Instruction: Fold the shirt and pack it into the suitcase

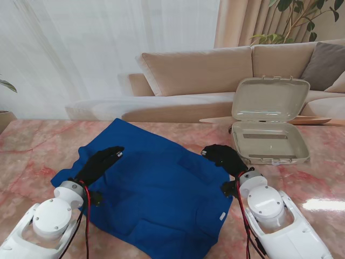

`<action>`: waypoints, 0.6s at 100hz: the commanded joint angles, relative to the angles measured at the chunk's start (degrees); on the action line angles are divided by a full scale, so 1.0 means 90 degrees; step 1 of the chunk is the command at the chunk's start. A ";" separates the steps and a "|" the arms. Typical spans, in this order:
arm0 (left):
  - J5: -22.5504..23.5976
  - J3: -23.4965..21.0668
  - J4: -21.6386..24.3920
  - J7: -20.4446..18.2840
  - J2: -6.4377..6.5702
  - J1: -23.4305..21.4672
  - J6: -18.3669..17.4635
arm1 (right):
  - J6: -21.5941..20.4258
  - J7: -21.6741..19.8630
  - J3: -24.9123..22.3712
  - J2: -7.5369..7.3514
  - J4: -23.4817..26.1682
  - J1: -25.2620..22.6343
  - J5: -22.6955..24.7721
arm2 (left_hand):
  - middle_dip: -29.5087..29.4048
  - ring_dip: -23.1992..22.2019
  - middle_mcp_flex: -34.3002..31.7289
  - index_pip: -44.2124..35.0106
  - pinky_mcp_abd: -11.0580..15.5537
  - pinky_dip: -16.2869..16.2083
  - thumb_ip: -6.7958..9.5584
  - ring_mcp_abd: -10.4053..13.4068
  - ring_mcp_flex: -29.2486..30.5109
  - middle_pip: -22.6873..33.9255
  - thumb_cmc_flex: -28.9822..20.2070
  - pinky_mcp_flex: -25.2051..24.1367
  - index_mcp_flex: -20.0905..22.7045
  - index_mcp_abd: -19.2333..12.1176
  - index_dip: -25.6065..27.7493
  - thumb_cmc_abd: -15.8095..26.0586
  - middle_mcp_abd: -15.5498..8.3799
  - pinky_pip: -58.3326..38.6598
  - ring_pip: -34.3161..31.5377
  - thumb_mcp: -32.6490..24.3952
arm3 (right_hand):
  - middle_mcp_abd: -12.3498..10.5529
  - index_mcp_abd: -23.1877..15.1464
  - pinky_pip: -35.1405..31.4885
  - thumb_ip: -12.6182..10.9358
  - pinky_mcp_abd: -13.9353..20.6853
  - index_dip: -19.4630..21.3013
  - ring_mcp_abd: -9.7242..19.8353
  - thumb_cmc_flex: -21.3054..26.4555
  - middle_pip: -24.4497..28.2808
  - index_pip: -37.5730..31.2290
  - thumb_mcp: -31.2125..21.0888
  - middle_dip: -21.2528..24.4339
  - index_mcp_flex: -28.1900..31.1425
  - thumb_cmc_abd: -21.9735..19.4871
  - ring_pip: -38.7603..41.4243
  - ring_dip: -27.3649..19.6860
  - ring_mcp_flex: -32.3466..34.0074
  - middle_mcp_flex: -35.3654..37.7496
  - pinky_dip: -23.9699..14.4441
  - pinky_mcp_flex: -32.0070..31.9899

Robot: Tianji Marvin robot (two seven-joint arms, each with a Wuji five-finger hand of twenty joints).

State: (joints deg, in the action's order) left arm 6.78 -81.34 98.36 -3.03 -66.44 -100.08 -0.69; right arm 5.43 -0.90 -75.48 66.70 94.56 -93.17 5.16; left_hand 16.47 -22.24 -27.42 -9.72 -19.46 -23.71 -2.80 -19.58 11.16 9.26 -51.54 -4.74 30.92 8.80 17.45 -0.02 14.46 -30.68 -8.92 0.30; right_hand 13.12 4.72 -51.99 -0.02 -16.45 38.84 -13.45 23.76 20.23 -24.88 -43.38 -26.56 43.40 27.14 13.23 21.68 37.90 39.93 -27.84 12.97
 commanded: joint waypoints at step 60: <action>0.0054 -0.0564 -0.1005 -0.2170 0.0559 0.0814 0.0860 | 0.0007 -0.1331 -0.0127 -0.0459 0.0537 -0.0852 0.0872 | 0.0020 0.0034 0.0099 0.0023 0.0229 0.0105 -0.0001 0.0175 0.0094 0.0006 -0.0035 0.0003 -0.0245 -0.0263 0.0027 0.0178 -0.0118 0.0121 -0.0114 0.0234 | -0.0167 -0.0132 -0.0189 0.0069 0.0006 0.0093 0.0030 0.0049 0.0171 -0.0115 0.0578 -0.0139 0.0118 -0.0312 0.0140 0.0108 0.0221 0.0308 -0.0101 0.0136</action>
State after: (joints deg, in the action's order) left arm 7.78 -86.66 90.56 -22.26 -61.76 -93.14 6.28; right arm 4.28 -12.06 -77.00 62.74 99.50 -99.85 13.11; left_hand 16.47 -22.23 -27.42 -9.72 -18.77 -23.24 -2.80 -19.56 11.16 9.26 -51.54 -4.74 30.91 8.79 17.45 -0.02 14.46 -30.68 -8.91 0.30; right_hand 13.05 5.35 -52.07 -0.02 -16.45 38.83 -13.47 24.78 20.95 -24.87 -39.12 -26.78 43.40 24.47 13.50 21.68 37.90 41.90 -27.84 13.82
